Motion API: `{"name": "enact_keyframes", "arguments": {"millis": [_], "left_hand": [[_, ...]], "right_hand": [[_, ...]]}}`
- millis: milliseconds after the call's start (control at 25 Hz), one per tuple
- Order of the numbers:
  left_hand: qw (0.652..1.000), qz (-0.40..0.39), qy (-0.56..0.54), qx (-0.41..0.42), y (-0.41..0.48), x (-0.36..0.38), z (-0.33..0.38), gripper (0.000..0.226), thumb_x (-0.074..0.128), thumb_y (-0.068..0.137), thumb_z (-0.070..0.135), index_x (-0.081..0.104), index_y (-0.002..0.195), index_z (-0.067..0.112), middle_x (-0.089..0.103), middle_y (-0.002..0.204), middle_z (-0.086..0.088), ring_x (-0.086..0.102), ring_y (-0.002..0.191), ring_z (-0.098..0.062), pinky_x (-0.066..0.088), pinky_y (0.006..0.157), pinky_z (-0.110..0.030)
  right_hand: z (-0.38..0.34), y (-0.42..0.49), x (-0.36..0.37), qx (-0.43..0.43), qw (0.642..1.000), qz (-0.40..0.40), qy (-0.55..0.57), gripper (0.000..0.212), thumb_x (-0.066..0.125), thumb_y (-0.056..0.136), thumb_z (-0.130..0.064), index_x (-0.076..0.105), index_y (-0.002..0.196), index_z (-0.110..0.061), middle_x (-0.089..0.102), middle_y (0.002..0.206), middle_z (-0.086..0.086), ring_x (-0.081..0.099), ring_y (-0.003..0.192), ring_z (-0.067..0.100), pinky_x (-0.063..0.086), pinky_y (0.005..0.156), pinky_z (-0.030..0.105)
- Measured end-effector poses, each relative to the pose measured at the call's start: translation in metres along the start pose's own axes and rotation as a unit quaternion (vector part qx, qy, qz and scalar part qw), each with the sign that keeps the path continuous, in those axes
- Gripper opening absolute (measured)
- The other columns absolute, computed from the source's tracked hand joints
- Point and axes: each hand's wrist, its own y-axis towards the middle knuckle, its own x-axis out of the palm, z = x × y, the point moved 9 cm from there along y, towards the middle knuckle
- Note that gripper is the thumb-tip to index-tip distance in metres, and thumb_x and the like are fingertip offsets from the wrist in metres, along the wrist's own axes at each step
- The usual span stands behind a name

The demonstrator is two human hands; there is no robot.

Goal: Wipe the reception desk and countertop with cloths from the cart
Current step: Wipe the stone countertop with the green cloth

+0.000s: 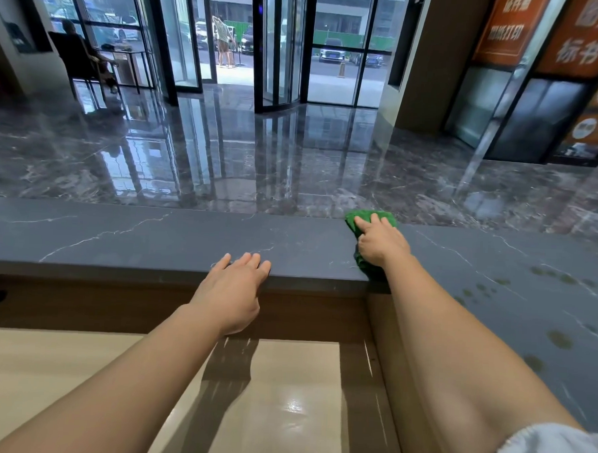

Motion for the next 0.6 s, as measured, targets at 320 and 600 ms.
{"name": "enact_keyframes", "arguments": {"millis": [320, 600], "left_hand": [[1.000, 0.008, -0.026, 0.009, -0.002, 0.004, -0.004, 0.066, 0.043, 0.097, 0.010, 0.011, 0.154, 0.021, 0.009, 0.161, -0.002, 0.004, 0.149, -0.017, 0.000, 0.120, -0.038], [0.999, 0.040, 0.016, 0.034, -0.026, 0.010, 0.007, 0.070, 0.037, 0.097, 0.017, -0.005, 0.153, 0.011, -0.010, 0.161, -0.008, -0.012, 0.148, -0.020, -0.004, 0.121, -0.038]], "right_hand": [[-0.112, -0.071, 0.019, -0.115, 0.993, 0.025, 0.023, 0.057, 0.036, 0.101, -0.016, 0.019, 0.154, -0.031, 0.006, 0.164, 0.002, 0.006, 0.150, 0.021, 0.008, 0.122, 0.037], [-0.117, -0.108, 0.019, -0.168, 0.986, 0.013, 0.000, 0.063, 0.040, 0.099, -0.009, 0.019, 0.154, -0.031, 0.009, 0.163, 0.000, 0.009, 0.150, 0.019, 0.009, 0.122, 0.035]]}}
